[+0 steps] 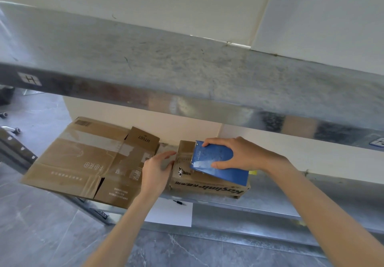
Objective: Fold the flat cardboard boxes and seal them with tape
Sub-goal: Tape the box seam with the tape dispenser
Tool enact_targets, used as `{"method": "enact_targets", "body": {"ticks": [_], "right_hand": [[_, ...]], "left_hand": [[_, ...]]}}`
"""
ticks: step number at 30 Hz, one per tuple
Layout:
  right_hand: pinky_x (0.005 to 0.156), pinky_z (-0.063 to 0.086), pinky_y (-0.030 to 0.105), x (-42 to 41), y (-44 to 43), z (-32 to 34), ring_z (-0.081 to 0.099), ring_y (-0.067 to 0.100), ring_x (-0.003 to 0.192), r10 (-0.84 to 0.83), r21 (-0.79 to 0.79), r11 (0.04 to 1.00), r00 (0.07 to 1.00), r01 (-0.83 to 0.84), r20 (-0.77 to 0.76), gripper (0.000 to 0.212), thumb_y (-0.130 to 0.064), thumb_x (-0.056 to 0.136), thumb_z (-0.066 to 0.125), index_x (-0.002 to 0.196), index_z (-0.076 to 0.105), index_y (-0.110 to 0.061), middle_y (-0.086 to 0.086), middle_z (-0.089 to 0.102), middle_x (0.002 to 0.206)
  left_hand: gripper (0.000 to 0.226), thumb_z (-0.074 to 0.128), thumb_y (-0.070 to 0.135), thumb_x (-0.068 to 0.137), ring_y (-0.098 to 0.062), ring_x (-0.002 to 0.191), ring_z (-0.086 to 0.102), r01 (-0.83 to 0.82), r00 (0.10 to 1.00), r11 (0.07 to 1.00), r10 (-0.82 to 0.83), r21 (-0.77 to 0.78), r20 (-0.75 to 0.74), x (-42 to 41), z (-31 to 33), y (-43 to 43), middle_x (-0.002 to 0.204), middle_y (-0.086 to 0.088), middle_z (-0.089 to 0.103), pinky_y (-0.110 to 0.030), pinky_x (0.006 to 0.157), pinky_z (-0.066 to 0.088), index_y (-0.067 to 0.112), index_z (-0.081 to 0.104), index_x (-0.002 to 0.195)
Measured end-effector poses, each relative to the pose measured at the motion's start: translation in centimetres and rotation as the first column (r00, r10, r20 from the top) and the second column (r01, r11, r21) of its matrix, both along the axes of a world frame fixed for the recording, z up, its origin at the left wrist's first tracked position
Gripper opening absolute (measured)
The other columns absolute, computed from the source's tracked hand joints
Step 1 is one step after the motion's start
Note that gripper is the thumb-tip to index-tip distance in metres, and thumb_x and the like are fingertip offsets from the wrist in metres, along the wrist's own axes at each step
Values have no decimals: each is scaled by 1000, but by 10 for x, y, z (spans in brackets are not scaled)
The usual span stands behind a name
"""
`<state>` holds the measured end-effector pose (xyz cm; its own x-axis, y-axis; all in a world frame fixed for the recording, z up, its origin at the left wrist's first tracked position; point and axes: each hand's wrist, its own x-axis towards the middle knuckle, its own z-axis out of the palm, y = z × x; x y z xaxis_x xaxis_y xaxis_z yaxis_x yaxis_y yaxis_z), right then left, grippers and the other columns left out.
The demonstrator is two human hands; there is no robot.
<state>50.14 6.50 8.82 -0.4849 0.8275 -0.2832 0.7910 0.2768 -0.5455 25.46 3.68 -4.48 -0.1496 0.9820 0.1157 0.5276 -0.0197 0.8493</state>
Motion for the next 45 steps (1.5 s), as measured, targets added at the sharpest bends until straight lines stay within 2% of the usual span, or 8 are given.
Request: {"method": "enact_targets", "body": {"ticks": [4, 9, 16, 20, 30, 34, 39, 45], "right_hand": [[71, 48, 18, 1, -1, -1, 60, 3, 85, -7, 5, 1000, 1000, 7, -1, 47, -52, 84, 70, 120, 45, -68, -30, 59, 113], [60, 41, 9, 0, -2, 2, 55, -9, 78, -5, 6, 1000, 1000, 5, -2, 46, -51, 84, 69, 120, 45, -67, -36, 56, 106], [65, 43, 7, 3, -3, 3, 56, -11, 86, 4, -7, 1000, 1000, -4, -28, 47, -49, 85, 70, 122, 46, -66, -48, 50, 109], [68, 41, 4, 5, -1, 4, 52, -18, 92, 16, -1, 1000, 999, -16, -37, 48, -47, 86, 71, 122, 46, -66, -57, 44, 106], [69, 38, 2, 6, -2, 5, 52, -20, 89, 15, 10, 1000, 999, -15, -33, 47, -46, 86, 71, 124, 48, -62, -55, 46, 105], [68, 40, 4, 5, -3, 6, 55, -14, 87, 21, 5, 1000, 1000, -21, -21, 46, -48, 85, 70, 122, 47, -65, -53, 48, 105], [67, 38, 1, 4, -2, 6, 53, -19, 88, 17, 0, 1000, 1000, -17, -26, 47, -47, 85, 70, 122, 48, -64, -56, 46, 103], [67, 39, 3, 6, -1, 6, 55, -17, 89, 2, -9, 1000, 1000, -2, -31, 48, -47, 83, 72, 121, 48, -65, -53, 48, 106]], "left_hand": [[24, 74, 16, 87, -7, 92, 70, -32, 999, 998, 30, 48, 33, -2, -3, -6, 102, 11, 75, -15, 83, 51, 25, 76, 109], [16, 72, 14, 88, 1, 90, 69, -3, 994, 999, -3, 52, 113, 1, 9, 8, 92, 20, 73, -25, 86, 54, 22, 77, 101], [20, 55, 1, 97, -11, 88, 68, 20, 956, 1000, -20, 3, 292, -11, 9, 14, 91, 0, 72, -24, 80, 55, 15, 68, 104], [31, 59, -5, 92, 1, 92, 65, 174, 964, 985, -166, -19, 209, -8, 10, 12, 102, 8, 70, -8, 77, 47, 22, 67, 102], [31, 61, -8, 87, 0, 89, 63, 211, 978, 966, -209, 148, -26, -4, 0, 15, 98, 11, 65, -16, 78, 53, 18, 69, 100], [29, 61, -6, 89, -5, 89, 63, 219, 975, 964, -222, 151, 2, -3, -4, 18, 98, 11, 64, -22, 76, 55, 20, 66, 101], [37, 59, -6, 91, -2, 91, 60, 234, 968, 963, -244, 135, 59, -3, -3, 20, 95, 15, 61, -8, 73, 46, 29, 62, 103], [32, 52, -3, 96, -14, 94, 60, 275, 955, 959, -281, 71, 98, 0, -1, 30, 98, 3, 57, -32, 81, 55, 26, 58, 107]]}}
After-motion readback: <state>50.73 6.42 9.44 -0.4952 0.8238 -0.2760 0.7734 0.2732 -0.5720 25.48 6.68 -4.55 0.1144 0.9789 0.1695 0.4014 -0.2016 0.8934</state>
